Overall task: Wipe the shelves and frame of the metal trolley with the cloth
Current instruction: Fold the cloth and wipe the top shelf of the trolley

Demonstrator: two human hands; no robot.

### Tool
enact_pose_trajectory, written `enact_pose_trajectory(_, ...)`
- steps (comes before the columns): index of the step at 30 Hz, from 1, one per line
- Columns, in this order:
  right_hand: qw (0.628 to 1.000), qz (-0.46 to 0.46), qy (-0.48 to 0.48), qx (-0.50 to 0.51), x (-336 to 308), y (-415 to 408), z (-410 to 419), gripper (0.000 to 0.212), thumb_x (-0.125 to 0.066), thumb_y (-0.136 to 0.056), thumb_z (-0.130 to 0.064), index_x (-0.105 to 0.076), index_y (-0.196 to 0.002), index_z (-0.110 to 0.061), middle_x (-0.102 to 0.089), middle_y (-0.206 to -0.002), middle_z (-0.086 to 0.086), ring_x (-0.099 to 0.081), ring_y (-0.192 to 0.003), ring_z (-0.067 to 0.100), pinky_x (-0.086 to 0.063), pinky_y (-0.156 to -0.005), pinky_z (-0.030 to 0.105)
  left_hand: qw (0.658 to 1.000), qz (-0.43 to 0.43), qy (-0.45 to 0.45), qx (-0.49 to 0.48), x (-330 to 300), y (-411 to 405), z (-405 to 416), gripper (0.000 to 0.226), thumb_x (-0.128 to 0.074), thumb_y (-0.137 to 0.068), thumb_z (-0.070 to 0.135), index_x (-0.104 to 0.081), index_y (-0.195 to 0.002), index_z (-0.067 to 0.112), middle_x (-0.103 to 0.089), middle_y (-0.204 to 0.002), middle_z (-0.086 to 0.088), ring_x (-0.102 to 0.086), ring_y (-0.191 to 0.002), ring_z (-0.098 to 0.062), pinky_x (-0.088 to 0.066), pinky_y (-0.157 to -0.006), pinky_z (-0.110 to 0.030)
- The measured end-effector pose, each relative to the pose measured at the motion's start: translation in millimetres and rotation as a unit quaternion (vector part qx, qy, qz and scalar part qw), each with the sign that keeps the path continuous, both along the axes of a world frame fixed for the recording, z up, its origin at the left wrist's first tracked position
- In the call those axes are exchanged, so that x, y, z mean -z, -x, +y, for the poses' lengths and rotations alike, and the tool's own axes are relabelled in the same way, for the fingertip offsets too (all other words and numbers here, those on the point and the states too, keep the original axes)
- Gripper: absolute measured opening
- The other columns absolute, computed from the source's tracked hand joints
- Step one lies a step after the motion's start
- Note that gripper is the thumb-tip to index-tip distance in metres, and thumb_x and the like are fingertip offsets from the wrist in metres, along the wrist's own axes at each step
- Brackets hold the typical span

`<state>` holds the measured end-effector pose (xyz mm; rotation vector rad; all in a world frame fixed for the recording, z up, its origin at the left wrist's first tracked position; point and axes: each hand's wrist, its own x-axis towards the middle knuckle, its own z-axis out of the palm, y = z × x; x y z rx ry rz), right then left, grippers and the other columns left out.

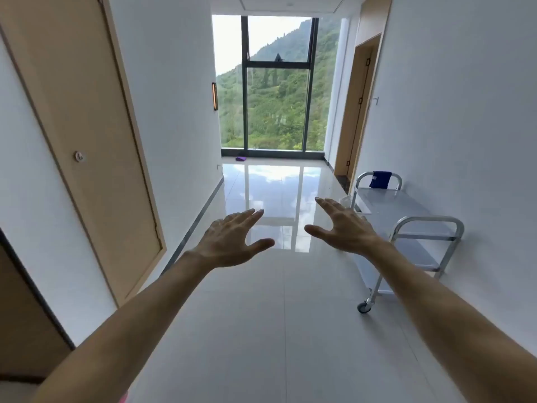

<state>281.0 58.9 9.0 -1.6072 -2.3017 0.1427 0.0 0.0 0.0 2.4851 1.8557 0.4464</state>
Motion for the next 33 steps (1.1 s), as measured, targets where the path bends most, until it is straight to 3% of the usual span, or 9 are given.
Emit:
enact_pose_trajectory(9,1.0,-0.012,0.001,-0.01,25,14,84,0.088,-0.051,-0.088,-0.073,-0.015,-0.159,-0.034,-0.02,-0.167,-0.002,-0.024,-0.151,0.03,-0.027,-0.113,0.066,1.0,0.011,0.003,-0.008,21,16,80,0.09,-0.026,-0.082,0.083,-0.011,-0.158,0.037,-0.017,-0.164,0.011,-0.02,-0.151,-0.017,-0.022,-0.119,-0.047)
enact_pose_trajectory(23,0.999,0.015,0.006,0.039,23,44,297,0.087,-0.054,-0.09,-0.067,-0.015,-0.159,-0.032,-0.02,-0.167,-0.002,-0.022,-0.152,0.027,-0.031,-0.114,0.064,0.999,-0.015,0.012,0.032,0,52,334,0.084,-0.034,-0.086,0.078,-0.015,-0.157,0.036,-0.021,-0.163,0.011,-0.024,-0.15,-0.017,-0.026,-0.118,-0.047)
enact_pose_trajectory(33,0.997,0.022,0.009,0.077,39,21,463,0.085,-0.054,-0.091,-0.066,-0.015,-0.159,-0.032,-0.022,-0.166,-0.002,-0.022,-0.152,0.025,-0.029,-0.116,0.061,0.997,-0.001,0.009,0.074,14,29,513,0.087,-0.03,-0.082,0.082,-0.016,-0.156,0.037,-0.024,-0.163,0.011,-0.026,-0.149,-0.017,-0.026,-0.118,-0.044)
